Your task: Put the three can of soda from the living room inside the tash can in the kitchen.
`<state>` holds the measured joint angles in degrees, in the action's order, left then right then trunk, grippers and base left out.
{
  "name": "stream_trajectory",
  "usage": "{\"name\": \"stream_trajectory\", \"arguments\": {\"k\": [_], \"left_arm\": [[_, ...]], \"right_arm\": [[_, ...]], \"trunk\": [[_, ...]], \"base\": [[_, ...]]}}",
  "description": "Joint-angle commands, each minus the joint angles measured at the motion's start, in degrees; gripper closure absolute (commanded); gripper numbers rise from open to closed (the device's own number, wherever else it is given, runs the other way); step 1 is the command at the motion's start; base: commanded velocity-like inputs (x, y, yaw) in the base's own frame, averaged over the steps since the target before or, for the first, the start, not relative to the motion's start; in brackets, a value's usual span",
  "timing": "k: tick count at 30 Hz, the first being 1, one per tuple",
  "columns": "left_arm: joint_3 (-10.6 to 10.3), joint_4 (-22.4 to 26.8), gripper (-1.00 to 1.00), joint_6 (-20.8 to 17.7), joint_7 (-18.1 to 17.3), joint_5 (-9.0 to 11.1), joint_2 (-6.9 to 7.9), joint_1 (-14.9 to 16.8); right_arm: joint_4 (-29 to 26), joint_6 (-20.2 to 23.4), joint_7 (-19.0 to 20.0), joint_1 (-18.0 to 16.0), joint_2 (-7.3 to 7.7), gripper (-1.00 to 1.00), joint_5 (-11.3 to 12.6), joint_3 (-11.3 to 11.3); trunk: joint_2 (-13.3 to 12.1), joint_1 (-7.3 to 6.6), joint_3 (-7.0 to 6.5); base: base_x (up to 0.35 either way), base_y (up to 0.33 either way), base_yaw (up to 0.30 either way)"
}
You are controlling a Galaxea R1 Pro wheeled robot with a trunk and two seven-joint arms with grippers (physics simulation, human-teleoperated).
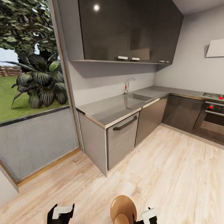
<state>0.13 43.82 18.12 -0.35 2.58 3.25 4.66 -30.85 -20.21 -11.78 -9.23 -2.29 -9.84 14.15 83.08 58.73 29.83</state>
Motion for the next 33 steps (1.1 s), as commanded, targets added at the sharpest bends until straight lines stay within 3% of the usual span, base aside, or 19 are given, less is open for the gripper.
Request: {"name": "stream_trajectory", "arguments": {"k": [1,17,27,31,33], "left_arm": [[0.0,0.0,-1.00,0.0,0.0,0.0,0.00,0.0],[0.0,0.1,-1.00,0.1,0.1,0.1,0.00,0.0],[0.0,0.0,-1.00,0.2,0.1,0.1,0.00,0.0],[0.0,0.0,-1.00,0.1,0.1,0.0,0.00,0.0],[0.0,-0.1,-1.00,0.2,0.1,-0.1,0.00,0.0]], "right_arm": [[0.0,0.0,0.0,0.0,-0.02,-1.00,0.0,0.0],[0.0,0.0,0.0,0.0,-0.09,-1.00,0.0,0.1],[-1.6,-5.1,0.1,0.0,-0.40,-1.00,-0.1,0.5],[-9.5,-4.6,0.2,0.1,-0.70,-1.00,0.0,0.6],[-13.9,-1.5,0.3,0.1,-0.89,-1.00,0.0,0.8]], "trunk": [[0.0,0.00,0.00],[0.0,0.00,0.00],[0.0,0.00,0.00],[0.0,0.00,0.00],[0.0,0.00,0.00]], "base": [[0.178,0.000,0.000],[0.034,0.000,0.000],[0.000,0.000,0.000],[0.000,0.000,0.000],[0.000,0.000,0.000]]}}
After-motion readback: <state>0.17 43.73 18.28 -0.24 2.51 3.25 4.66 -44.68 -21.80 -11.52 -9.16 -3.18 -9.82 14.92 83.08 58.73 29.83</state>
